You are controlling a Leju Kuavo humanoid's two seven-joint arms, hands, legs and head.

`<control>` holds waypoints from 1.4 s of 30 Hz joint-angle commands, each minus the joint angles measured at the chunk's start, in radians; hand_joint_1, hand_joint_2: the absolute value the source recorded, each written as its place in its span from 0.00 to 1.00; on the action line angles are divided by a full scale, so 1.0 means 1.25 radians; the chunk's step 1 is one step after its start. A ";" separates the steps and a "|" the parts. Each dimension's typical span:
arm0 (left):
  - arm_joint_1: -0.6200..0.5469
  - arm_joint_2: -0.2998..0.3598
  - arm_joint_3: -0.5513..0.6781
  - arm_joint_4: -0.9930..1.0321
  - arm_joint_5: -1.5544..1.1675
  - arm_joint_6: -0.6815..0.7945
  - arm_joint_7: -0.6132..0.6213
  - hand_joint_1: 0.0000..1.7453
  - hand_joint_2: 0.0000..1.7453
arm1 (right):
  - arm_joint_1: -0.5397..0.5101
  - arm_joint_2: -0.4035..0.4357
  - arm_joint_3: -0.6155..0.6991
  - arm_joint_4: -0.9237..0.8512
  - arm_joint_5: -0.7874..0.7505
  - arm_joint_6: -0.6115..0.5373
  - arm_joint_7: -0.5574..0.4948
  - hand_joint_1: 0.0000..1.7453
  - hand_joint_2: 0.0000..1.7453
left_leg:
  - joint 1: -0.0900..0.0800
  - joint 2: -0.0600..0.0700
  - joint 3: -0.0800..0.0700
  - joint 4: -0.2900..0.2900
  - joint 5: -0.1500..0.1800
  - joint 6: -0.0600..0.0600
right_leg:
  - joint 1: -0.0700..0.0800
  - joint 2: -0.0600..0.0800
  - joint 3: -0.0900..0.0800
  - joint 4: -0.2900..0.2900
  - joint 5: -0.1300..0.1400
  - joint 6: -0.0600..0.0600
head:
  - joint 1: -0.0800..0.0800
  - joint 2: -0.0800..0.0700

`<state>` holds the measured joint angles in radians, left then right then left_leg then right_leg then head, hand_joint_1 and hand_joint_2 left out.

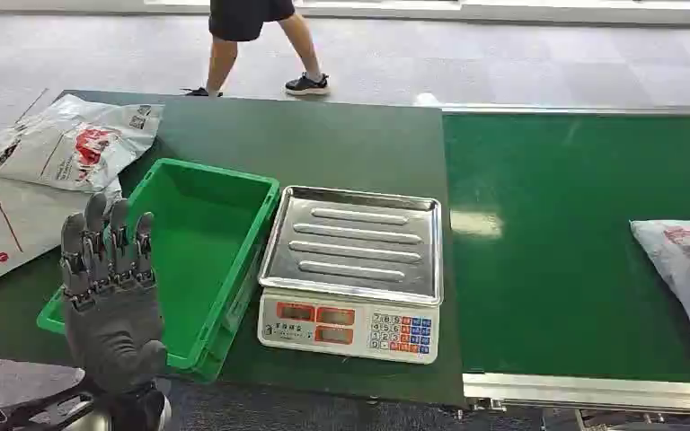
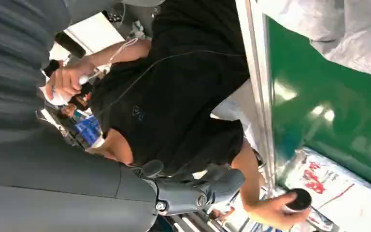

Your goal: Moved the parcel from conveyor to table for the left to box.

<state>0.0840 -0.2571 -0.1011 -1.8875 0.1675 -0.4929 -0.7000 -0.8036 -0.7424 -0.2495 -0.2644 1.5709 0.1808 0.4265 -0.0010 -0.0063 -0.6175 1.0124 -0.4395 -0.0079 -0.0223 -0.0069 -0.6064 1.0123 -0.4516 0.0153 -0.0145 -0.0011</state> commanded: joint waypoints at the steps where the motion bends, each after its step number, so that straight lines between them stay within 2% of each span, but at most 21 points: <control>1: 0.003 -0.002 0.025 0.030 0.001 -0.004 0.002 0.00 1.00 | -0.022 0.014 0.021 0.058 -0.003 -0.003 -0.009 0.00 1.00 | 0.001 0.003 0.006 -0.002 -0.001 -0.001 | 0.002 0.003 0.006 -0.004 0.000 -0.002 | 0.000 0.000; 5: 0.008 -0.001 0.026 0.027 0.002 -0.007 0.002 0.00 1.00 | -0.011 0.019 0.021 0.058 -0.003 -0.009 -0.026 0.00 1.00 | 0.001 0.002 0.003 -0.001 -0.001 0.000 | 0.001 0.002 0.003 -0.002 0.000 -0.001 | 0.000 0.000; 7: 0.008 0.000 0.026 0.026 0.003 -0.012 0.002 0.00 1.00 | 0.007 0.024 0.009 0.061 -0.012 -0.004 -0.055 0.00 1.00 | 0.001 0.001 0.003 -0.001 -0.001 0.000 | 0.001 0.001 0.003 -0.002 0.000 -0.001 | 0.000 0.000; 8: 0.004 0.004 0.024 0.032 0.007 -0.020 0.002 0.00 1.00 | 0.025 0.025 0.000 0.067 -0.023 0.024 -0.103 0.00 1.00 | 0.001 0.002 0.004 -0.001 -0.001 0.000 | 0.001 0.002 0.004 -0.003 0.000 -0.001 | 0.000 0.000; 9: -0.008 -0.036 0.049 0.004 -0.050 0.036 0.002 0.00 1.00 | 0.077 0.134 -0.001 0.020 -0.030 0.024 -0.204 0.00 1.00 | 0.002 0.002 0.006 -0.003 -0.001 -0.001 | 0.002 0.002 0.006 -0.005 0.000 -0.001 | 0.000 0.000; 10: -0.010 -0.036 0.047 0.010 -0.048 0.040 0.002 0.00 1.00 | 0.084 0.250 -0.001 0.005 -0.009 -0.001 -0.113 0.00 1.00 | 0.003 0.005 0.005 -0.002 -0.001 -0.001 | 0.003 0.005 0.005 -0.005 0.002 -0.001 | 0.000 0.000; 11: -0.010 -0.036 0.047 0.010 -0.048 0.040 0.002 0.00 1.00 | 0.084 0.250 -0.001 0.005 -0.009 -0.001 -0.113 0.00 1.00 | 0.003 0.007 0.007 -0.003 -0.001 -0.001 | 0.004 0.007 0.007 -0.006 0.002 -0.002 | 0.000 0.000; 12: -0.005 -0.035 0.042 0.008 -0.055 0.048 0.002 0.00 1.00 | 0.099 0.344 0.001 -0.013 0.000 -0.020 -0.042 0.00 1.00 | 0.004 0.010 0.006 -0.003 -0.002 -0.001 | 0.004 0.010 0.006 -0.006 0.003 -0.002 | 0.000 0.000; 13: -0.001 -0.035 0.032 0.011 -0.057 0.047 0.002 0.00 1.00 | 0.127 0.405 -0.007 -0.033 -0.011 -0.032 -0.008 0.00 1.00 | 0.004 0.013 0.009 -0.005 -0.002 -0.001 | 0.005 0.012 0.008 -0.008 0.004 -0.002 | 0.000 0.000; 14: 0.000 -0.035 0.029 0.012 -0.057 0.049 0.002 0.00 1.00 | 0.150 0.416 -0.010 -0.043 -0.011 -0.042 -0.008 0.00 1.00 | 0.005 0.015 0.003 -0.003 -0.003 -0.002 | 0.008 0.015 0.008 -0.006 0.004 -0.002 | 0.000 0.000; 15: 0.000 -0.036 0.025 0.017 -0.062 0.053 0.002 0.00 1.00 | 0.170 0.420 -0.013 -0.078 -0.007 -0.061 0.001 0.00 1.00 | 0.005 0.019 0.006 -0.005 -0.004 -0.003 | 0.008 0.020 0.010 -0.008 0.005 -0.003 | 0.000 0.000; 16: 0.003 -0.035 0.023 0.016 -0.061 0.055 0.002 0.00 1.00 | 0.184 0.423 -0.016 -0.103 -0.008 -0.061 -0.011 0.00 1.00 | 0.005 0.015 0.004 -0.003 -0.006 -0.004 | 0.007 0.017 0.009 -0.005 0.001 -0.003 | 0.000 0.000; 18: 0.002 -0.032 0.021 0.024 -0.061 0.052 0.002 0.00 1.00 | 0.217 0.395 -0.044 -0.156 -0.036 -0.026 -0.078 0.00 1.00 | 0.006 0.013 0.005 -0.002 -0.005 -0.004 | 0.007 0.013 0.008 -0.003 0.000 -0.003 | 0.000 0.000; 19: 0.004 -0.031 0.023 0.023 -0.061 0.053 0.002 0.00 1.00 | 0.229 0.386 -0.048 -0.171 -0.040 -0.025 -0.098 0.00 1.00 | 0.005 0.010 0.010 -0.001 -0.004 -0.003 | 0.006 0.010 0.008 -0.002 -0.001 -0.002 | -0.001 0.000; 21: 0.006 -0.032 0.029 0.018 -0.060 0.051 0.002 0.00 1.00 | 0.247 0.381 -0.049 -0.192 -0.039 -0.031 -0.123 0.00 1.00 | 0.004 0.000 0.009 -0.002 -0.001 -0.002 | 0.004 0.001 0.008 -0.001 -0.003 -0.002 | -0.001 0.000; 24: 0.008 -0.034 0.039 0.014 -0.063 0.045 0.002 0.00 1.00 | 0.257 0.393 -0.048 -0.218 -0.036 -0.040 -0.136 0.00 1.00 | 0.006 0.003 0.012 -0.003 -0.002 -0.003 | 0.008 0.003 0.013 -0.005 -0.002 -0.003 | 0.000 0.000; 26: 0.000 -0.031 0.039 0.018 -0.065 0.046 0.002 0.00 1.00 | 0.252 0.389 -0.053 -0.207 -0.056 -0.020 -0.180 0.00 1.00 | 0.005 0.003 0.011 -0.002 -0.002 -0.003 | 0.006 0.003 0.011 -0.003 -0.002 -0.003 | 0.000 0.000; 31: -0.003 -0.033 0.046 0.019 -0.066 0.050 0.002 0.00 1.00 | 0.200 0.367 -0.037 -0.163 -0.047 -0.031 -0.181 0.00 1.00 | 0.005 0.004 0.009 0.000 -0.004 -0.003 | 0.005 0.005 0.009 -0.001 -0.002 -0.003 | 0.000 0.000; 40: 0.000 -0.035 0.049 0.014 -0.066 0.054 0.002 0.00 1.00 | 0.182 0.364 -0.023 -0.154 -0.040 -0.042 -0.180 0.00 1.00 | 0.005 0.005 0.010 0.001 -0.003 -0.002 | 0.005 0.006 0.010 -0.002 -0.001 -0.002 | 0.000 0.000; 42: 0.001 -0.036 0.052 0.013 -0.064 0.057 0.002 0.00 1.00 | 0.155 0.353 -0.018 -0.140 -0.027 -0.059 -0.127 0.01 1.00 | 0.004 0.004 0.008 0.002 -0.003 -0.002 | 0.004 0.005 0.008 -0.001 -0.001 -0.001 | 0.000 0.000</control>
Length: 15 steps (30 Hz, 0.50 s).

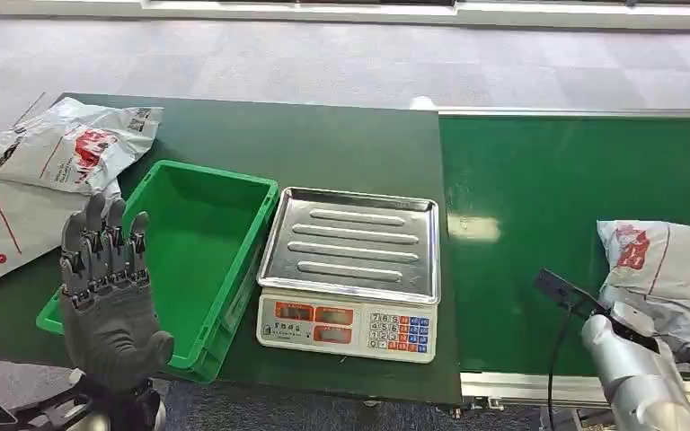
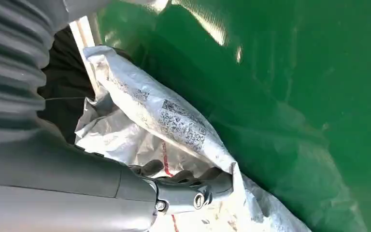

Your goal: Moved the parcel from conveyor to table for the left to box.

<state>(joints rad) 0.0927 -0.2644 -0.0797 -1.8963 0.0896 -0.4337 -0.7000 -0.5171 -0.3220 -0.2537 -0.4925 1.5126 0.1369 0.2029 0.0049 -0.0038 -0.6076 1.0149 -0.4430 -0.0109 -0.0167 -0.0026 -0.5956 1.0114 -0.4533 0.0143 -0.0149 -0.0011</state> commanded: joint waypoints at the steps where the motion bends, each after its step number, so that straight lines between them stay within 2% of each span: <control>1: -0.006 -0.031 0.035 0.021 -0.001 0.010 0.002 0.00 1.00 | -0.082 0.013 -0.013 0.048 0.022 -0.023 0.058 1.00 1.00 | -0.001 0.003 0.001 0.000 0.000 0.000 | 0.000 0.003 0.000 0.000 0.001 -0.001 | 0.000 0.000; 15: -0.035 -0.019 0.035 0.042 0.007 0.027 0.002 0.00 1.00 | -0.138 -0.007 0.010 0.079 0.030 -0.024 0.041 1.00 1.00 | -0.001 0.001 0.000 0.000 0.000 0.001 | -0.001 0.001 -0.001 0.000 0.000 0.000 | 0.000 0.000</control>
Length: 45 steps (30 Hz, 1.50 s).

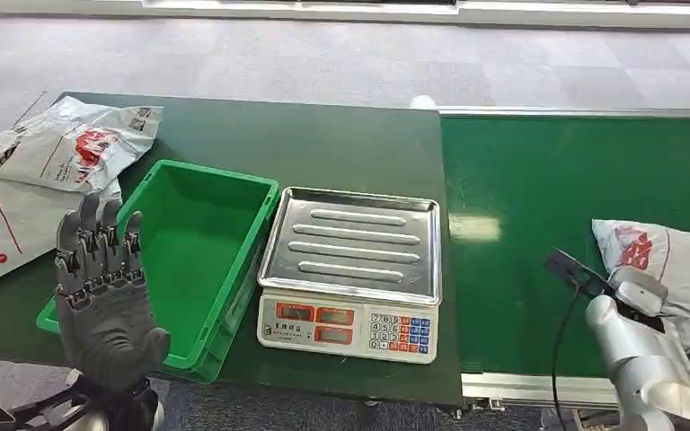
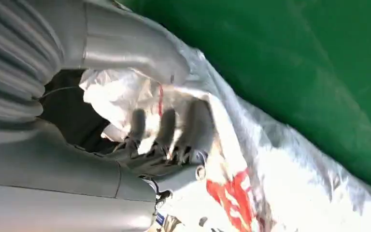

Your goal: Moved the parcel from conveyor to table for the left to box.

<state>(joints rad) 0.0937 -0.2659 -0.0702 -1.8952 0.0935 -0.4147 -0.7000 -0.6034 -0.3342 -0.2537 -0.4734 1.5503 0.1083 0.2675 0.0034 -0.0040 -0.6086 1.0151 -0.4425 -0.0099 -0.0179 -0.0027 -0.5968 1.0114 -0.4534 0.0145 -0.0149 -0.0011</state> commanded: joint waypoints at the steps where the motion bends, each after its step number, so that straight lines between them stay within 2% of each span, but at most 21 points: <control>1: -0.036 -0.018 0.027 0.042 0.004 0.013 0.002 0.00 1.00 | -0.070 0.004 0.010 0.064 0.000 -0.001 -0.012 1.00 1.00 | 0.000 0.001 0.001 -0.001 0.000 0.000 | 0.000 0.001 0.001 -0.001 0.000 -0.001 | 0.000 0.000; 10: -0.039 -0.017 0.023 0.046 0.007 0.022 0.002 0.00 1.00 | -0.088 0.000 0.017 0.068 0.000 -0.004 -0.013 1.00 1.00 | 0.000 0.002 0.001 -0.001 0.000 0.000 | 0.000 0.001 0.001 -0.001 0.000 -0.001 | 0.000 0.000; 13: -0.040 -0.021 0.020 0.049 0.007 0.024 0.002 0.00 1.00 | -0.090 -0.010 0.021 0.065 0.001 -0.035 -0.007 1.00 1.00 | 0.000 0.001 0.001 -0.001 0.000 0.000 | 0.000 0.001 0.001 -0.001 0.001 -0.001 | 0.000 0.000; 14: -0.040 -0.021 0.020 0.047 0.009 0.026 0.002 0.00 1.00 | -0.091 -0.011 0.026 0.057 0.006 -0.066 0.002 1.00 1.00 | 0.000 0.001 0.001 -0.001 0.000 0.000 | 0.000 0.001 0.001 -0.001 0.001 -0.001 | 0.000 0.000; 16: -0.035 -0.016 0.018 0.038 0.019 0.035 0.002 0.00 1.00 | -0.094 0.000 0.027 -0.002 0.005 -0.220 0.003 1.00 1.00 | 0.000 0.001 0.000 0.000 0.000 0.000 | 0.000 0.001 0.000 0.000 0.000 -0.001 | 0.000 0.000; 17: -0.032 -0.010 0.016 0.034 0.026 0.038 0.002 0.00 1.00 | -0.092 0.009 0.031 -0.041 0.005 -0.267 -0.007 1.00 1.00 | 0.000 0.002 -0.001 0.000 0.000 0.000 | 0.000 0.001 -0.001 0.000 0.000 -0.001 | 0.000 0.000; 18: -0.030 -0.002 0.010 0.038 0.042 0.043 0.002 0.00 1.00 | -0.053 0.037 0.013 -0.180 -0.035 -0.447 -0.057 1.00 1.00 | 0.000 0.003 0.000 0.000 0.000 0.000 | 0.000 0.003 -0.001 0.000 0.001 -0.001 | 0.000 0.000; 20: -0.039 0.007 -0.005 0.049 0.048 0.053 0.002 0.00 1.00 | 0.033 0.072 0.023 -0.435 -0.015 -0.431 -0.058 1.00 1.00 | -0.001 0.003 -0.002 0.000 0.000 0.000 | -0.001 0.003 -0.002 0.000 0.001 -0.001 | 0.000 0.000; 21: -0.040 0.007 -0.006 0.050 0.048 0.055 0.002 0.00 1.00 | 0.040 0.076 0.022 -0.460 -0.011 -0.415 -0.054 1.00 1.00 | -0.001 0.004 -0.001 -0.001 0.000 0.000 | 0.000 0.004 -0.002 0.000 0.001 -0.001 | 0.000 0.000; 24: -0.043 0.006 -0.008 0.052 0.047 0.058 0.002 0.00 1.00 | 0.054 0.079 0.021 -0.483 -0.009 -0.404 -0.050 1.00 1.00 | 0.000 0.001 -0.002 0.000 0.000 0.000 | 0.000 0.001 -0.002 0.000 0.000 -0.001 | 0.000 0.000; 32: -0.042 0.007 -0.008 0.051 0.048 0.058 0.002 0.00 1.00 | 0.045 0.073 0.017 -0.442 -0.014 -0.422 -0.058 1.00 1.00 | 0.000 0.002 0.001 -0.002 0.000 0.000 | 0.001 0.001 0.001 -0.002 0.000 -0.001 | 0.000 0.000; 33: -0.045 0.010 -0.013 0.058 0.052 0.055 0.002 0.00 1.00 | 0.047 0.075 0.023 -0.450 0.001 -0.488 -0.072 1.00 1.00 | 0.000 0.001 -0.001 -0.001 0.000 0.000 | 0.000 0.000 -0.001 -0.001 0.000 -0.001 | 0.000 0.000; 34: -0.050 0.011 -0.015 0.063 0.052 0.055 0.002 0.00 1.00 | 0.047 0.085 0.027 -0.472 0.006 -0.507 -0.078 1.00 1.00 | 0.000 0.001 0.000 -0.001 0.000 0.000 | 0.000 0.001 0.000 -0.001 0.000 -0.001 | 0.000 0.000; 36: -0.063 0.014 -0.021 0.079 0.055 0.052 0.002 0.00 1.00 | 0.055 0.090 0.084 -0.566 0.016 -0.533 -0.066 1.00 1.00 | -0.001 0.001 -0.002 0.000 0.000 0.000 | 0.000 0.000 -0.002 0.000 0.000 -0.001 | 0.000 0.000; 37: -0.068 0.015 -0.022 0.085 0.057 0.050 0.002 0.00 1.00 | 0.054 0.093 0.096 -0.589 0.016 -0.537 -0.076 1.00 1.00 | 0.000 0.002 0.001 -0.002 0.000 0.000 | 0.000 0.001 0.001 -0.002 0.000 -0.002 | 0.000 0.000; 38: -0.072 0.016 -0.024 0.091 0.058 0.048 0.002 0.00 1.00 | 0.050 0.089 0.137 -0.615 0.016 -0.542 -0.065 1.00 1.00 | -0.001 0.002 -0.002 0.000 0.000 0.000 | -0.001 0.001 -0.003 0.001 0.000 -0.001 | 0.000 0.000; 41: -0.081 0.018 -0.023 0.102 0.063 0.042 0.002 0.00 1.00 | 0.037 0.111 0.193 -0.636 0.010 -0.553 -0.104 1.00 1.00 | -0.001 0.003 -0.002 -0.001 0.000 0.000 | -0.001 0.002 -0.002 0.000 0.000 -0.001 | 0.000 0.000; 43: -0.089 0.020 -0.016 0.112 0.064 0.029 0.002 0.00 1.00 | 0.015 0.146 0.283 -0.624 -0.090 -0.456 -0.227 1.00 1.00 | -0.001 0.005 -0.001 -0.001 0.000 0.000 | 0.000 0.004 -0.002 0.000 0.000 -0.002 | 0.000 0.000; 44: -0.092 0.019 -0.007 0.116 0.061 0.015 0.002 0.00 1.00 | 0.005 0.177 0.344 -0.608 -0.145 -0.364 -0.288 1.00 1.00 | 0.000 0.006 -0.001 -0.001 -0.001 0.000 | 0.000 0.006 -0.003 0.000 0.001 -0.001 | 0.000 0.000; 45: -0.094 0.017 -0.001 0.117 0.058 0.006 0.002 0.00 1.00 | 0.010 0.204 0.387 -0.598 -0.163 -0.331 -0.318 1.00 1.00 | -0.001 0.005 -0.001 -0.001 0.000 0.000 | 0.000 0.005 -0.003 0.000 0.001 -0.001 | 0.000 0.000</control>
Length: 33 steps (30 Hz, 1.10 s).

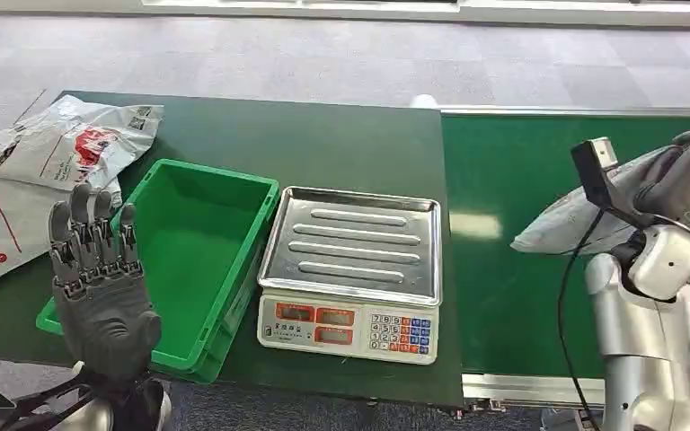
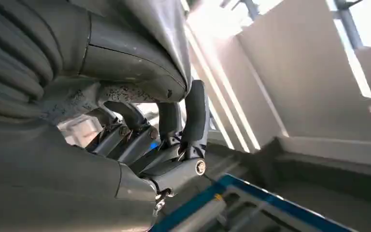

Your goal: Moved the parcel from conveyor to table for the left to box.

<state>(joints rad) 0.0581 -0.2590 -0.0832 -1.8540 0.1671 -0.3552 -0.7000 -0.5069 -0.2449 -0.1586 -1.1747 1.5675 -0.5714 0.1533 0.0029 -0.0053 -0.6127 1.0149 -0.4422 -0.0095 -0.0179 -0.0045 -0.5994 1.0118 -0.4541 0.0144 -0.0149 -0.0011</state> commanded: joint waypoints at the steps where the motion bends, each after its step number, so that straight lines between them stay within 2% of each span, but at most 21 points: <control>1: -0.068 0.010 0.013 0.084 -0.004 -0.052 0.002 0.00 1.00 | -0.057 0.155 0.357 -0.023 -0.179 0.247 -0.250 1.00 1.00 | 0.000 0.011 0.004 -0.002 -0.001 -0.001 | 0.001 0.012 0.000 -0.001 0.002 -0.002 | 0.000 0.000; 3: -0.076 -0.001 0.024 0.087 -0.013 -0.064 0.002 0.00 1.00 | -0.038 0.201 0.449 0.011 -0.157 0.262 -0.261 1.00 1.00 | 0.001 0.011 0.005 -0.002 -0.001 -0.001 | 0.001 0.011 0.000 -0.001 0.002 -0.002 | 0.000 0.000; 4: -0.079 -0.003 0.025 0.090 -0.014 -0.065 0.002 0.00 1.00 | -0.038 0.212 0.470 0.020 -0.160 0.266 -0.269 1.00 1.00 | 0.001 0.015 0.007 -0.004 -0.001 -0.002 | 0.002 0.015 0.002 -0.003 0.003 -0.003 | 0.000 0.000; 6: -0.092 -0.005 0.025 0.103 -0.015 -0.061 0.002 0.00 1.00 | -0.061 0.241 0.537 0.060 -0.159 0.266 -0.266 1.00 1.00 | 0.001 0.013 0.006 -0.002 -0.001 -0.002 | 0.002 0.013 0.000 -0.001 0.002 -0.002 | 0.000 0.000; 7: -0.094 -0.005 0.025 0.105 -0.013 -0.059 0.002 0.00 1.00 | -0.066 0.246 0.549 0.066 -0.161 0.266 -0.266 1.00 1.00 | 0.002 0.015 0.009 -0.005 0.000 -0.003 | 0.003 0.015 0.002 -0.004 0.003 -0.004 | 0.000 0.000; 8: -0.095 -0.004 0.023 0.108 -0.011 -0.060 0.002 0.00 1.00 | -0.072 0.252 0.568 0.073 -0.162 0.268 -0.270 1.00 1.00 | 0.001 0.012 0.006 -0.002 0.000 -0.003 | 0.003 0.013 0.000 -0.001 0.002 -0.003 | 0.000 0.000; 12: -0.101 -0.003 0.017 0.118 -0.007 -0.058 0.002 0.00 1.00 | -0.088 0.256 0.619 0.084 -0.184 0.270 -0.289 1.00 1.00 | 0.003 0.009 0.005 -0.002 0.000 -0.004 | 0.005 0.009 0.001 -0.001 0.001 -0.003 | 0.000 0.000; 14: -0.101 -0.003 0.017 0.118 -0.007 -0.058 0.002 0.00 1.00 | -0.088 0.256 0.619 0.084 -0.184 0.270 -0.289 1.00 1.00 | 0.003 0.008 0.003 -0.001 0.000 -0.004 | 0.004 0.009 -0.001 0.000 0.001 -0.003 | 0.000 0.000; 15: -0.101 -0.003 0.017 0.118 -0.007 -0.058 0.002 0.00 1.00 | -0.088 0.256 0.619 0.084 -0.184 0.270 -0.289 1.00 1.00 | 0.004 0.009 0.007 -0.003 0.000 -0.003 | 0.005 0.010 0.003 -0.003 0.001 -0.003 | 0.000 0.000; 19: -0.101 -0.003 0.017 0.118 -0.007 -0.058 0.002 0.00 1.00 | -0.088 0.256 0.619 0.084 -0.184 0.270 -0.289 1.00 1.00 | 0.004 0.004 0.004 -0.002 0.001 -0.004 | 0.003 0.005 0.001 -0.001 0.000 -0.003 | 0.000 0.000; 27: -0.107 -0.004 0.014 0.122 -0.009 -0.054 0.002 0.00 1.00 | -0.095 0.283 0.654 0.098 -0.203 0.278 -0.294 1.00 1.00 | 0.003 0.005 0.002 -0.001 0.000 -0.004 | 0.003 0.007 -0.001 0.000 0.001 -0.003 | 0.000 0.000; 33: -0.108 -0.004 0.011 0.122 -0.004 -0.053 0.002 0.00 1.00 | -0.144 0.305 0.677 0.185 -0.237 0.294 -0.276 1.00 1.00 | 0.003 0.005 0.003 -0.001 0.001 -0.004 | 0.004 0.007 0.000 0.000 0.001 -0.003 | 0.000 0.000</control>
<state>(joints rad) -0.0327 -0.2575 -0.0824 -1.7536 0.1572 -0.4215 -0.7000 -0.5824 0.1137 0.6038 -1.1067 1.3066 -0.2182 -0.1988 0.0066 0.0000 -0.6114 1.0145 -0.4413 -0.0146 -0.0137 0.0030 -0.6024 1.0125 -0.4533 0.0117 -0.0153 -0.0011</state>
